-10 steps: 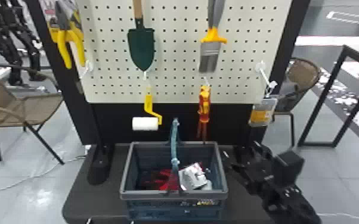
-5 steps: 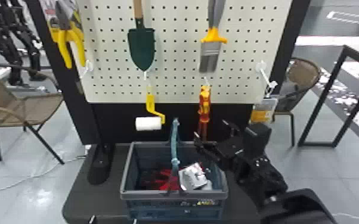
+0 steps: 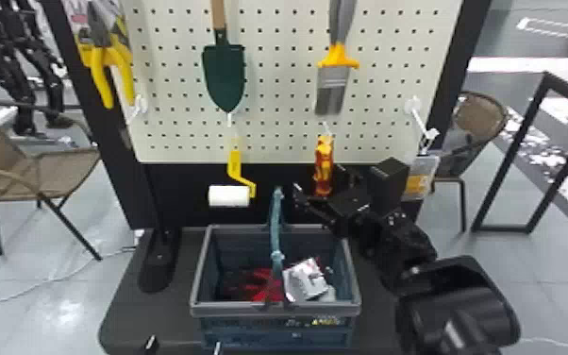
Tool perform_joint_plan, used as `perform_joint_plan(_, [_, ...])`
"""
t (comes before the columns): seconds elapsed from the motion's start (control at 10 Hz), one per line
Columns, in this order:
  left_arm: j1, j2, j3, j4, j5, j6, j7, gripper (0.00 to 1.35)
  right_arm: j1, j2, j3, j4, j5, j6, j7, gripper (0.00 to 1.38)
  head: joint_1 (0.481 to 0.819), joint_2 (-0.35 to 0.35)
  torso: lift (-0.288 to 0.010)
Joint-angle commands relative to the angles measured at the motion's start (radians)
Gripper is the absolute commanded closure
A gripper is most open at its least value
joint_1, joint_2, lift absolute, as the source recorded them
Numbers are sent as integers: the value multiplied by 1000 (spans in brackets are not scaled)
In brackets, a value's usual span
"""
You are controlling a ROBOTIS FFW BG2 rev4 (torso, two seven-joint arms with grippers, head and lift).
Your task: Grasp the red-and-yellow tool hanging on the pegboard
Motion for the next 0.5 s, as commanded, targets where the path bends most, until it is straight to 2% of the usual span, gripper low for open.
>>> perform_joint_plan(0.0, [-3,0,-1,4,4,-2,0,140,-24,-3,-3,28,6,-1,1,259,549,0,-100])
perform_joint_plan(0.1, [-3,0,-1,4,4,-2,0,140,-29,-7,-5,31,4,-1,1,315,549,0,-100])
perform_joint_plan(0.3, [-3,0,-1,4,5,-5,0,140,-26,-6,-5,20,10,1,-6,963,549,0,-100])
perform_joint_plan(0.4, [-3,3,-1,4,5,-5,0,140,-18,-6,-9,16,13,1,-9,983,549,0,-100])
